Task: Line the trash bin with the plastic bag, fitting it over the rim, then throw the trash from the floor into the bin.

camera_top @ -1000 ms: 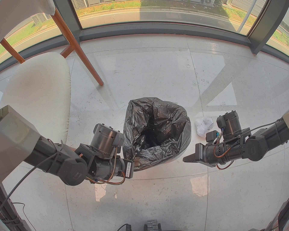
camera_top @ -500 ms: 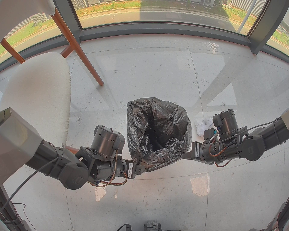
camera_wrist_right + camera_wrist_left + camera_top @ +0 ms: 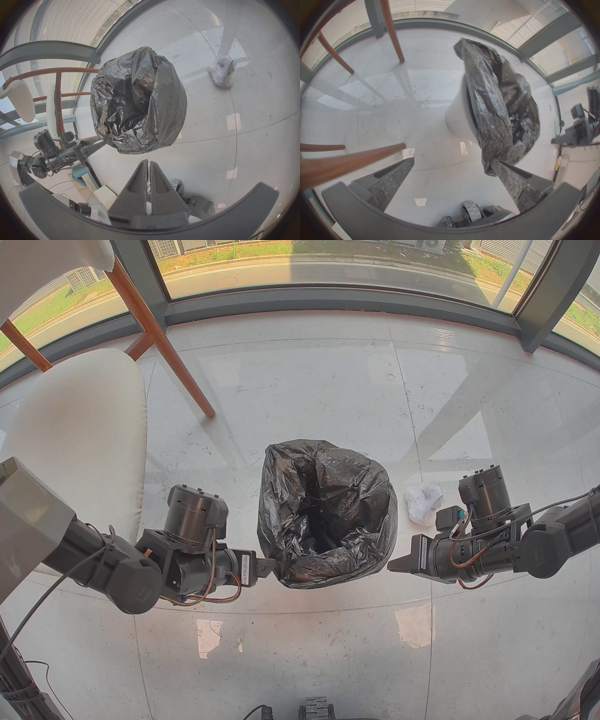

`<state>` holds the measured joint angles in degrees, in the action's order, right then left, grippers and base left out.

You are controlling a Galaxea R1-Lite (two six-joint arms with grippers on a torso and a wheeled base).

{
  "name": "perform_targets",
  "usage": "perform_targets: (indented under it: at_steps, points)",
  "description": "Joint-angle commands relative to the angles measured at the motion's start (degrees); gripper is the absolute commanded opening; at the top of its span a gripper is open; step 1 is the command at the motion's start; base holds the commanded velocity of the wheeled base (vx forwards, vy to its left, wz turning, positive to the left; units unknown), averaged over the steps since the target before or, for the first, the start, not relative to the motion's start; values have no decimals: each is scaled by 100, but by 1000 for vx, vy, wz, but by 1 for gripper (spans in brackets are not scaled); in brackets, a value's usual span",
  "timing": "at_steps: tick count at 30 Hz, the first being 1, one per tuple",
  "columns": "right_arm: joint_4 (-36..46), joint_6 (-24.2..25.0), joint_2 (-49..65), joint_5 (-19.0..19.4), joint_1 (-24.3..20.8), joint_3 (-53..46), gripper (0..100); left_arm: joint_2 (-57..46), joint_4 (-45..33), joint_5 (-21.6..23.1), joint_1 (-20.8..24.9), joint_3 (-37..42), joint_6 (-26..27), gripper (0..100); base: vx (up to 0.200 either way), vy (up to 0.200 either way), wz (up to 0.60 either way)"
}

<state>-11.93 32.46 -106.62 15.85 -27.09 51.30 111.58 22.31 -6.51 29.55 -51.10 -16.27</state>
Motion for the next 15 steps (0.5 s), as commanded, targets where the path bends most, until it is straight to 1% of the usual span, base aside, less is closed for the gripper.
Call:
perform_targets:
  at_steps: [1, 5, 11, 13, 15]
  points:
    - [7, 6, 247, 6, 28, -111, 0, -5, 81, -17, -230, -31, 28, 100, 0, 0, 0]
    - [-11, 6, 273, 6, 37, -234, 0, -110, 63, 1, -151, 21, 1, 100, 0, 0, 0]
    - [-63, -3, 273, -3, 28, -305, 0, -383, 37, 71, 587, -58, -34, 100, 0, 0, 0]
    - [-63, -12, 264, -3, 28, -287, 0, -374, 28, 71, 728, -190, -42, 100, 0, 0, 0]
    - [-81, -12, 256, -3, 37, -252, 0, -330, 10, 62, 772, -321, -69, 100, 0, 0, 0]
